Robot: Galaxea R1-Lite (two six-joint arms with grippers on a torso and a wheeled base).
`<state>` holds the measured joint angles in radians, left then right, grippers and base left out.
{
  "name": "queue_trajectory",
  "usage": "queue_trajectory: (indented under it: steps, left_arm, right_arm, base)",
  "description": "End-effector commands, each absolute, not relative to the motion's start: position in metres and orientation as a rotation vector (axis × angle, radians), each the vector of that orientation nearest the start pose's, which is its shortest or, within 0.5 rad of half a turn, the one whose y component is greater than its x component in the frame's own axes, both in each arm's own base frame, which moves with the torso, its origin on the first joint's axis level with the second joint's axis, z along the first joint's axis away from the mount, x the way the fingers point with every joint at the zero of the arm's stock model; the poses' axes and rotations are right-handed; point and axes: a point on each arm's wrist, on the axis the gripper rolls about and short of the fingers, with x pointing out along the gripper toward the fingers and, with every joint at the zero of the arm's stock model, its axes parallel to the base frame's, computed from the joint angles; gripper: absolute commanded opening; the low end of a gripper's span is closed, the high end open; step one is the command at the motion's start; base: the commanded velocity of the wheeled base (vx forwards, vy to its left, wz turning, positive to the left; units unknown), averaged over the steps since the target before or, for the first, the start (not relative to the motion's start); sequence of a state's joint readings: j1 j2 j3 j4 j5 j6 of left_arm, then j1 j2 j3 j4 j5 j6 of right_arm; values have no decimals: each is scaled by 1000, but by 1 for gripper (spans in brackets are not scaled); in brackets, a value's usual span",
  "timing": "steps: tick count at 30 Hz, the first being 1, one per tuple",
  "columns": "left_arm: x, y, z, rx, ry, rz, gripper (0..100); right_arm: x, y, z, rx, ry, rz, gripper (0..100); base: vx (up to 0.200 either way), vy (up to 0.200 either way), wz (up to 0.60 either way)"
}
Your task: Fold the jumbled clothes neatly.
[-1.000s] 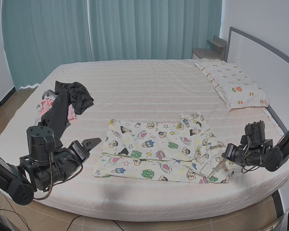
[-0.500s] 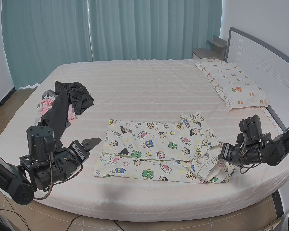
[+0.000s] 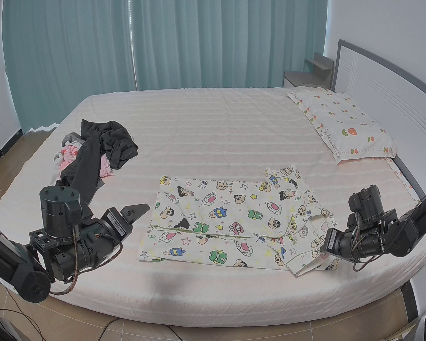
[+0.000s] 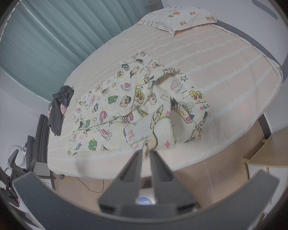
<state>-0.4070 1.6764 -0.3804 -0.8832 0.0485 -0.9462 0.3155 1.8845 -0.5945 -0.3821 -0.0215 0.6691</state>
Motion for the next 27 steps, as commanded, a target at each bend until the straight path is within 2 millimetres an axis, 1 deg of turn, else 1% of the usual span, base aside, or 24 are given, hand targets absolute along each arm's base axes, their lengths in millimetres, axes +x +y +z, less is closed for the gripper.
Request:
queue_trajectory:
  steps: [1, 7, 9, 12, 15, 20, 23, 27]
  left_arm:
    - [226, -97, 109, -828, 539, -133, 100]
    - [226, -96, 110, -829, 534, -134, 100]
    - [226, -96, 110, -829, 536, -135, 100]
    - [226, -97, 109, -828, 539, -133, 100]
    - [226, -96, 110, -831, 537, -134, 100]
    - [226, -97, 111, -852, 535, -133, 100]
    - [227, -97, 112, -861, 530, -135, 100]
    - [226, -97, 112, -862, 537, -145, 100]
  right_arm:
    - [257, 85, 52, 457, 971, -43, 100]
    - [247, 81, 55, 456, 972, -44, 100]
    - [248, 78, 57, 460, 962, -48, 100]
    - [250, 73, 57, 466, 953, -63, 100]
    - [257, 67, 55, 464, 948, -74, 100]
    - [260, 66, 54, 474, 946, -66, 100]
    - [265, 56, 59, 534, 920, -31, 100]
    - [266, 53, 59, 557, 924, -7, 100]
  base:
    - [0, 0, 0]
    - [0, 0, 0]
    - [0, 0, 0]
    - [0, 0, 0]
    - [0, 0, 0]
    - [0, 0, 0]
    - [0, 0, 0]
    - [0, 0, 0]
